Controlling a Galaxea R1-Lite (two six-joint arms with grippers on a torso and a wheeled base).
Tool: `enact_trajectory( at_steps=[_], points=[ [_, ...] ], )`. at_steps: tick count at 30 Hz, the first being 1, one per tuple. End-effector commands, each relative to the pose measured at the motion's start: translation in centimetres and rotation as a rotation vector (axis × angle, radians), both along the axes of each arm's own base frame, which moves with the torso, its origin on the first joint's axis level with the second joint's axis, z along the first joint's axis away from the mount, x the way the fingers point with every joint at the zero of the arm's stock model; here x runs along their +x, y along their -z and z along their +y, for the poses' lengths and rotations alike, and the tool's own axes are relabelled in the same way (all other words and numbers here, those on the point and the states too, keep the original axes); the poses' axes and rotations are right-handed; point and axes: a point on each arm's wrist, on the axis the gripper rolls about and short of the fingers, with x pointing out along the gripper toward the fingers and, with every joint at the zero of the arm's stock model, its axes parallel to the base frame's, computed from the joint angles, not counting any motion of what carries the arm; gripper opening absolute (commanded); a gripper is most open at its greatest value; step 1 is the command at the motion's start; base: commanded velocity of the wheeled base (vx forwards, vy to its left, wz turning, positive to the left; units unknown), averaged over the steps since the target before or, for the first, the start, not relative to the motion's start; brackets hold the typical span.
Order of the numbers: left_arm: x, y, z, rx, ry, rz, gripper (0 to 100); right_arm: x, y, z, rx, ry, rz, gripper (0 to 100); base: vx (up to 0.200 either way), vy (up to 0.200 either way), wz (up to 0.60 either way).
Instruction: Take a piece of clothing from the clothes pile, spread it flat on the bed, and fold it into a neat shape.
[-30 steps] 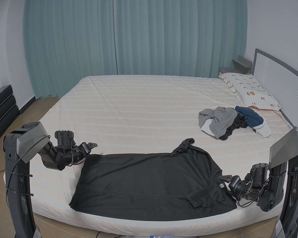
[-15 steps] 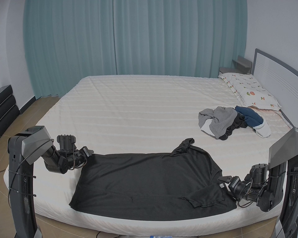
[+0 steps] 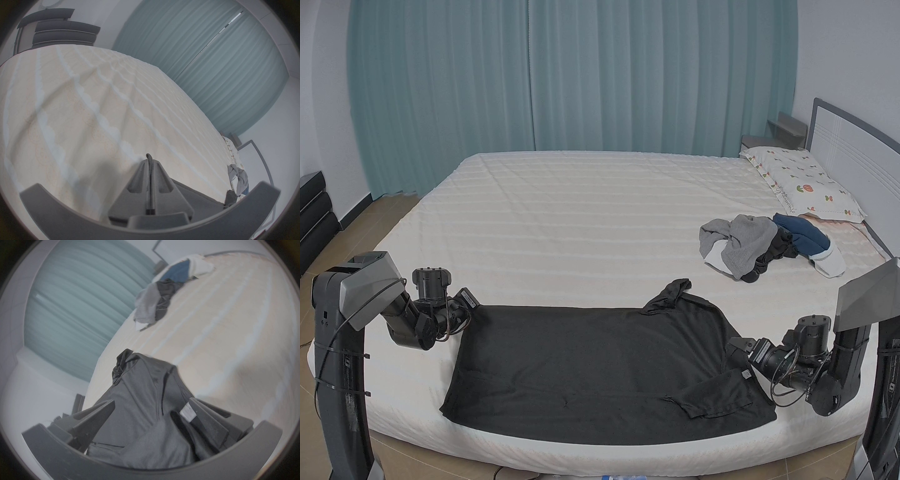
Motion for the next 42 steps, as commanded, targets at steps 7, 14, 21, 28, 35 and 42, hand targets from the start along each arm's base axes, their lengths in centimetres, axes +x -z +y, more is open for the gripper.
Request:
enact_trajectory(
  at_steps=[7,14,21,28,35,42],
  points=[
    [-1.0,-1.0,-0.4,-0.015,-0.009,-0.004,0,10.0,-2.4,3.4,-0.176,-0.121,-0.12,100,0.0,0.0,0.0],
    [-1.1,-0.7,-0.4,-0.015,-0.009,0.007,0,14.9,-1.4,4.3,-0.381,-0.187,-0.108,100,0.0,0.0,0.0],
    [-1.5,-0.8,-0.3,-0.015,-0.012,0.016,0,17.7,1.8,5.2,-0.519,-0.185,-0.125,100,0.0,0.0,0.0],
    [-1.6,-1.3,-0.1,-0.012,-0.017,0.008,0,19.1,2.6,5.7,-0.515,-0.173,-0.162,100,0.0,0.0,0.0],
    [-1.6,-1.6,0.0,-0.011,-0.023,0.007,0,19.8,2.4,5.6,-0.512,-0.157,-0.183,100,0.0,0.0,0.0],
    [-1.9,-1.5,0.0,-0.009,-0.019,0.017,0,19.4,2.2,5.6,-0.515,-0.16,-0.175,0,0.0,0.0,0.0]
  ],
)
